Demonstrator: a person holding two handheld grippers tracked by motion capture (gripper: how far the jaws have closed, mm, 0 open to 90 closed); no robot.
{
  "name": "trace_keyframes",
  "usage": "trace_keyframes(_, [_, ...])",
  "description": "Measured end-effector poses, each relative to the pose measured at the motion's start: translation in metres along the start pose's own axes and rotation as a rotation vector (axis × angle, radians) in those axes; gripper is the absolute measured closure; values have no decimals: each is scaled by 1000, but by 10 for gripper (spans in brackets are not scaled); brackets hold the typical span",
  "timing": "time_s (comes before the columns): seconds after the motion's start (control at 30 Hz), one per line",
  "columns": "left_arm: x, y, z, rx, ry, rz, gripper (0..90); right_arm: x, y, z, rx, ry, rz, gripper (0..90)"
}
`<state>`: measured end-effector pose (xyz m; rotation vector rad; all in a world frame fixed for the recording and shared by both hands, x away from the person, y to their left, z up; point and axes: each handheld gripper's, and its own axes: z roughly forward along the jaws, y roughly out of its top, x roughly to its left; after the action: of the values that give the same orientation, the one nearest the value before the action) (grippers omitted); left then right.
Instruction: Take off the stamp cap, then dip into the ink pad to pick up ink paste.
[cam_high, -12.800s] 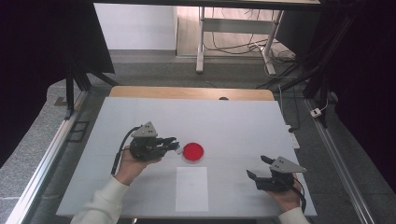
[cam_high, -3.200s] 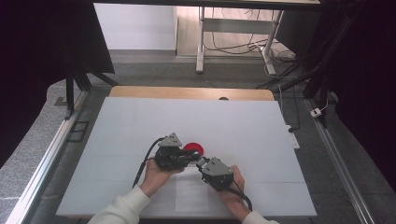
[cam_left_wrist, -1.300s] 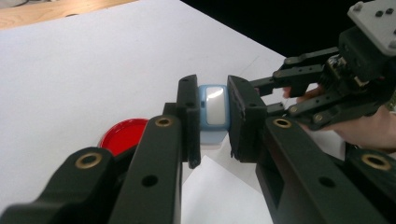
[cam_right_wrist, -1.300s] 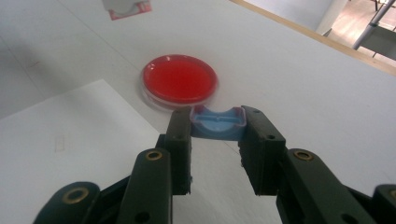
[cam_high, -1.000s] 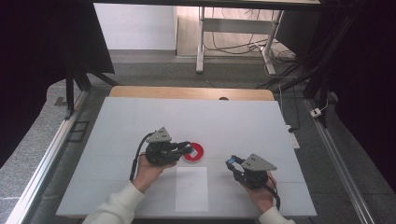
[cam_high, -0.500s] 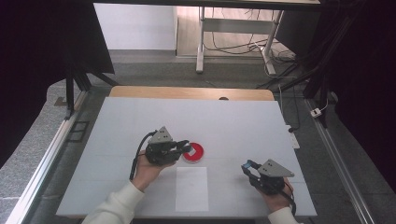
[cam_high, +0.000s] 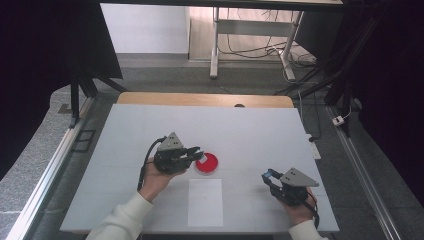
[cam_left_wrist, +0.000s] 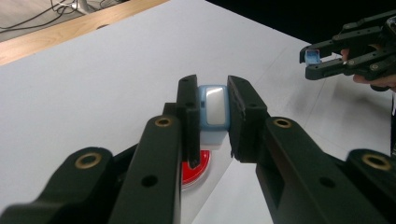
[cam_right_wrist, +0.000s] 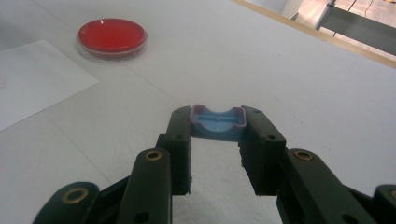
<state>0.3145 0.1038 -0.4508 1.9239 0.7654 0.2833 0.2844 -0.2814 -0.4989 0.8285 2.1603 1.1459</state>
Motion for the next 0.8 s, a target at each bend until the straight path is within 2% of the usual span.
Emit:
trace_keyframes(0.5, [8,2,11,27,1,-16,758,-4,0,0,-5,-9,9,650])
trace_keyframes(0.73, [10,3,18,46,0,-7,758,-4,0,0,-2,-10,7,650])
trace_keyframes(0.8, [11,4,20,53,13,2,758,-4,0,0,-10,-11,5,650])
